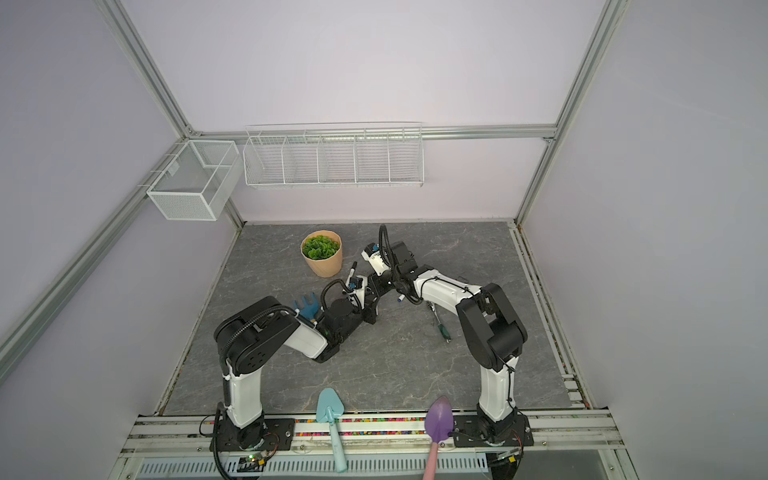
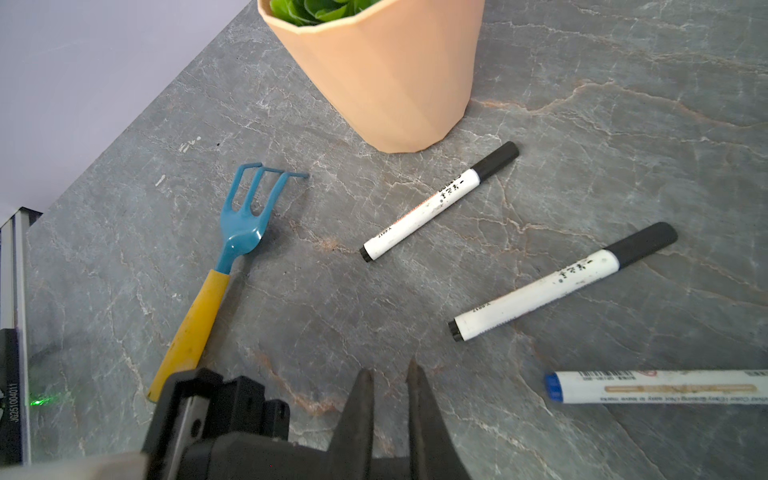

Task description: Insert the pens into the pen caps

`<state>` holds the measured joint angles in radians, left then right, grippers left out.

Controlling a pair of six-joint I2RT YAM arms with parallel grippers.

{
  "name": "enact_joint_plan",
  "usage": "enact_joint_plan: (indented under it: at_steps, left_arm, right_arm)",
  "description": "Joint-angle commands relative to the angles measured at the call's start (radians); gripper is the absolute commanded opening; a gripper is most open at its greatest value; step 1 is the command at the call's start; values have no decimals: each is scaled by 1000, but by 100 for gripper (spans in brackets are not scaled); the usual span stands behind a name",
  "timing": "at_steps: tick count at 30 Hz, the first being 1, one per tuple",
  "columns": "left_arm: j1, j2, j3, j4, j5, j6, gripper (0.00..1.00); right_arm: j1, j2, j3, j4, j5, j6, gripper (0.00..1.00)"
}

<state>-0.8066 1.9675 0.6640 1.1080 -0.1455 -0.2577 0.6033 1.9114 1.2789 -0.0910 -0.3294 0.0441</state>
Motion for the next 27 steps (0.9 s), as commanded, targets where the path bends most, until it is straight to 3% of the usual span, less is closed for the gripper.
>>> enact_joint_plan:
  at_steps: [1,4,10,16,21,25,27]
  left_arm:
    - [148,-112,134,308,-277,-6,0]
    - [152,-144,114,308,-250,-6,0]
    - [148,-222,11,191,15,-97,0]
    - [119,-284,-82,62,209,-184,0]
    - [62,-280,-94,-49,258,-187,0]
    - [9,-224,-66,-112,320,-161,0]
    - [-6,-195,-52,-134,337,-158,0]
  right_arm:
    - [40,107,-195,-678,-104,-6,7]
    - [16,77,-207,-667,-119,12,7]
    - [-63,-91,-211,-537,-342,135,7]
    - [-81,-152,-155,-528,-392,184,7]
    - [-94,-160,-133,-477,-405,237,7]
    - [-105,-189,-77,-422,-427,277,19]
    - [-114,-211,-40,-394,-424,303,30]
